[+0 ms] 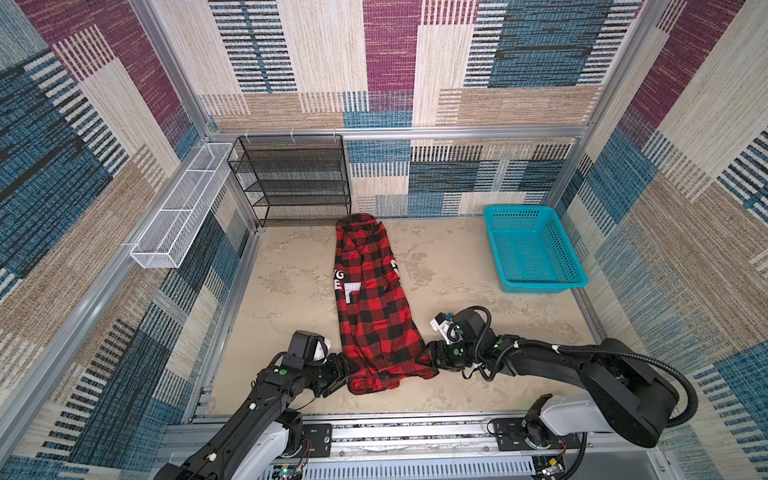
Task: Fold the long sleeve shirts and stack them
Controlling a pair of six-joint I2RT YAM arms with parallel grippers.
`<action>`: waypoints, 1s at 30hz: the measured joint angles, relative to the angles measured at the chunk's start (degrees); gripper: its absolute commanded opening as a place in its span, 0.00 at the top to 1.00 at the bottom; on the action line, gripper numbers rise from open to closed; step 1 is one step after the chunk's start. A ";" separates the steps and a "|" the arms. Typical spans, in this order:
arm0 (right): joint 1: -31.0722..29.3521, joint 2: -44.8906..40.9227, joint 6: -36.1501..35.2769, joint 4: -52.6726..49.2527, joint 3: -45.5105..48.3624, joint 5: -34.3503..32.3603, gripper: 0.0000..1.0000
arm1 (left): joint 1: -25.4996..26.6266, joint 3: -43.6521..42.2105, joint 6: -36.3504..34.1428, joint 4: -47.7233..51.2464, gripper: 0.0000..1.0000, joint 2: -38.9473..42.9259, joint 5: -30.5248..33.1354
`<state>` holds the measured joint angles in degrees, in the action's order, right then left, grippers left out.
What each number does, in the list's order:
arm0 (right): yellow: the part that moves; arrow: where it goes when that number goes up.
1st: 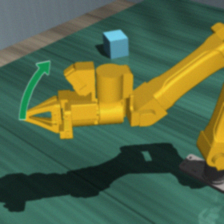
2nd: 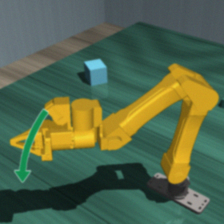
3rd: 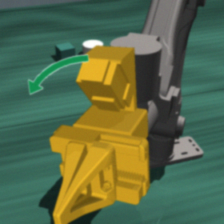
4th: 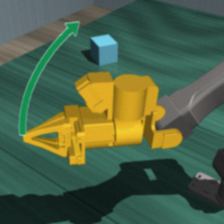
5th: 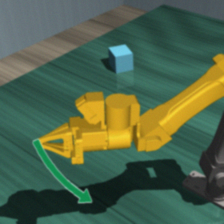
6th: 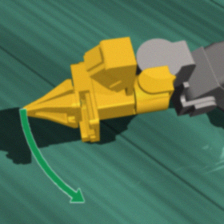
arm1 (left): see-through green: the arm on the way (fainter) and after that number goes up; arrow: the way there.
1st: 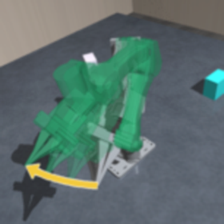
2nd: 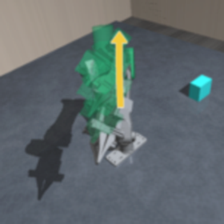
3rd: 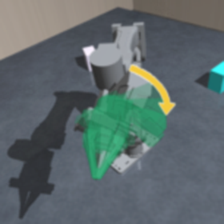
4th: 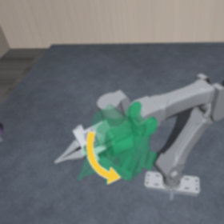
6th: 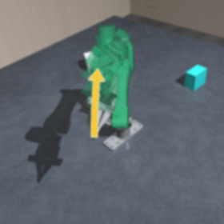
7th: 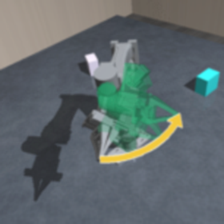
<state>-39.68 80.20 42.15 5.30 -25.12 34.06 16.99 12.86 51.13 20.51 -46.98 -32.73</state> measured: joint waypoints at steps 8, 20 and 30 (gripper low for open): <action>0.00 2.64 0.57 3.58 0.50 2.36 0.59 | 0.87 -2.27 2.97 -9.14 0.51 -2.29 -2.08; -0.04 1.18 1.95 3.78 -2.29 3.21 0.91 | 1.55 -1.42 7.02 -4.44 1.00 2.27 1.09; 0.22 3.13 -0.81 -2.29 -16.85 3.21 0.92 | 1.55 13.03 7.54 3.04 1.00 3.61 7.63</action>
<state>-39.46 83.33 41.34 3.01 -41.98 37.28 18.55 25.89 58.67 23.55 -43.38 -25.10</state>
